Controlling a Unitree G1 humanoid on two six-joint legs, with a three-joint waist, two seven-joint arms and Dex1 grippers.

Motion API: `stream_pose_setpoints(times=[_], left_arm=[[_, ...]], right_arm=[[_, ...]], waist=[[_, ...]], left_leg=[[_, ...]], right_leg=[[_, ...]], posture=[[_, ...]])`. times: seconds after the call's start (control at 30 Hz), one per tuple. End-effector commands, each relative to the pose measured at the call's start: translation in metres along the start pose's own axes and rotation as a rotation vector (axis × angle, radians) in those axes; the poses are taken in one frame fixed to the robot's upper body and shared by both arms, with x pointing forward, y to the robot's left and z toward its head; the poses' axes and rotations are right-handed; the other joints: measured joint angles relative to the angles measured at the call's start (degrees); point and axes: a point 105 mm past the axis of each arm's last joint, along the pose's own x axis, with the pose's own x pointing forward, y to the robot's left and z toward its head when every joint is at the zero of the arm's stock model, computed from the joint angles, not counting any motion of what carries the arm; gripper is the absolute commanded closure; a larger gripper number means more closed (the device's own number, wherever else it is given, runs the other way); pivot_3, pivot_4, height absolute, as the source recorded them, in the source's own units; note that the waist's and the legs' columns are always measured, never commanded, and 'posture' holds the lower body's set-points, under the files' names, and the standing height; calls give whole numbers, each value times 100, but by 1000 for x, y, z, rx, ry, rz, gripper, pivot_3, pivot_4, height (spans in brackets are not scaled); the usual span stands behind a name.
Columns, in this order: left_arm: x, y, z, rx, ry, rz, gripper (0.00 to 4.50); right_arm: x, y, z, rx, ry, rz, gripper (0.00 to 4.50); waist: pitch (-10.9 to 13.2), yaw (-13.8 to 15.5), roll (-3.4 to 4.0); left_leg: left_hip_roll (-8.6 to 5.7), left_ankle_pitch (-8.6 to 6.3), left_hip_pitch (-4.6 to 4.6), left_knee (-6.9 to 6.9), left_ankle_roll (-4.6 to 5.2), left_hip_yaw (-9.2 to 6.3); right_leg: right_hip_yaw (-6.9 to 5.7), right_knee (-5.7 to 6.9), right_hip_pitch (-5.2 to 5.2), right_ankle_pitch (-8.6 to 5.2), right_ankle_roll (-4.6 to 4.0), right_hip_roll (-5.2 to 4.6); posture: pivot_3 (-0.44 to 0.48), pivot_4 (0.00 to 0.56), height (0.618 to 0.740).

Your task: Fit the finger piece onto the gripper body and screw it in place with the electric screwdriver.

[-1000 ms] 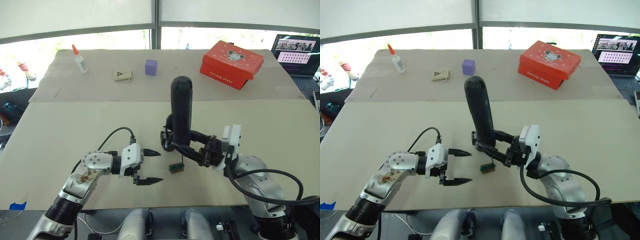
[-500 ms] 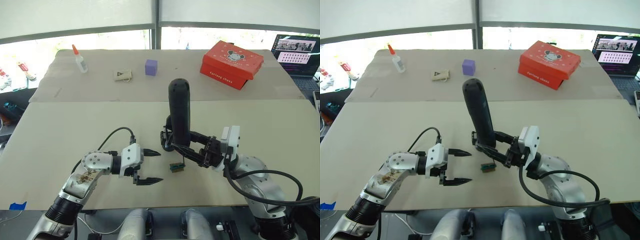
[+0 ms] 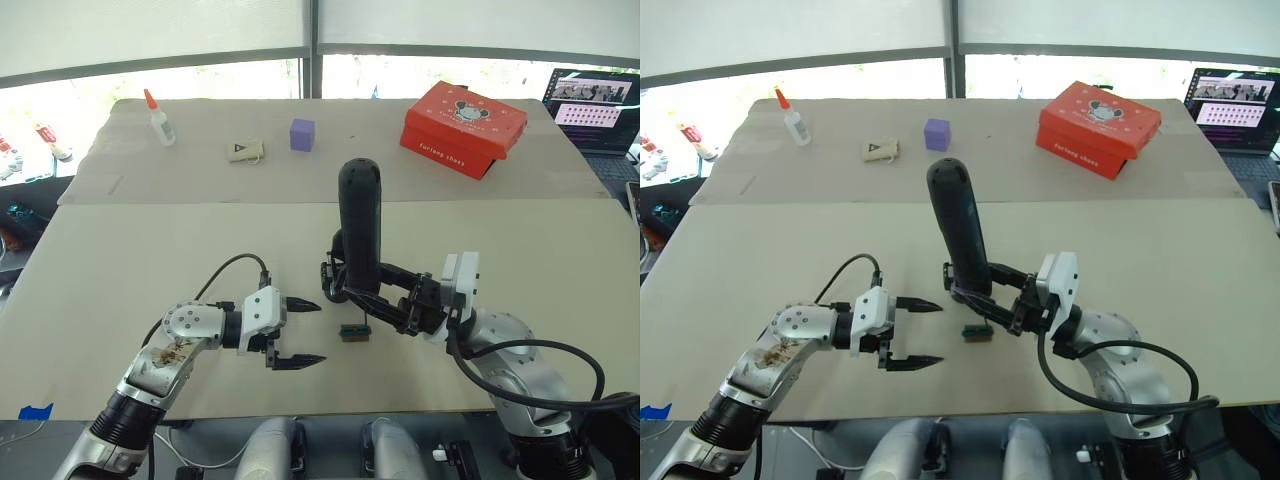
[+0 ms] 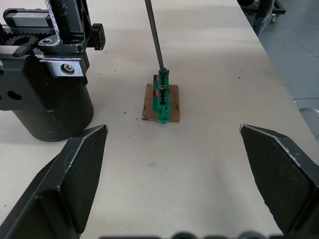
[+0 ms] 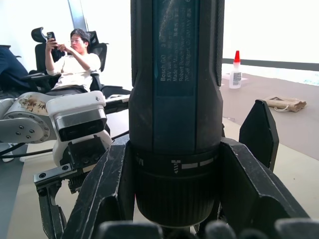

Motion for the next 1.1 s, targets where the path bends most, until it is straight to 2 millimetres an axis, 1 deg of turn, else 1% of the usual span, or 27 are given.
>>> stream_pose_setpoints(times=[0.03,0.3,0.63,0.8,0.93,1.1], left_arm=[[-3,5,6,40,-9,16,0],[-3,8,7,42,-12,22,0],[-5,9,7,40,-9,28,0],[-4,8,7,38,-12,25,0],[-2,7,6,39,-17,21,0],[-1,7,6,41,-22,19,0]], right_arm=[[5,3,23,-57,-84,35,2613],[9,4,21,-45,-90,34,2613],[5,1,20,-53,-74,26,2613],[2,1,24,-66,-71,26,2613],[2,1,30,-98,-79,37,2613],[2,-1,33,-109,-81,36,2613]], waist=[[0,-1,0],[0,-1,0],[0,0,0],[0,-1,0],[0,0,0],[0,0,0]], left_leg=[[0,0,0,0,0,0],[0,0,0,0,0,0],[0,0,0,0,0,0],[0,0,0,0,0,0],[0,0,0,0,0,0],[0,0,0,0,0,1]], right_leg=[[0,0,0,0,0,0],[0,1,0,0,0,0],[0,0,0,0,0,0],[0,0,0,0,0,0],[0,0,0,0,0,0],[0,0,0,0,0,0]], posture=[[0,150,740],[0,150,740],[0,150,740],[0,150,740],[0,150,740],[0,150,740]])
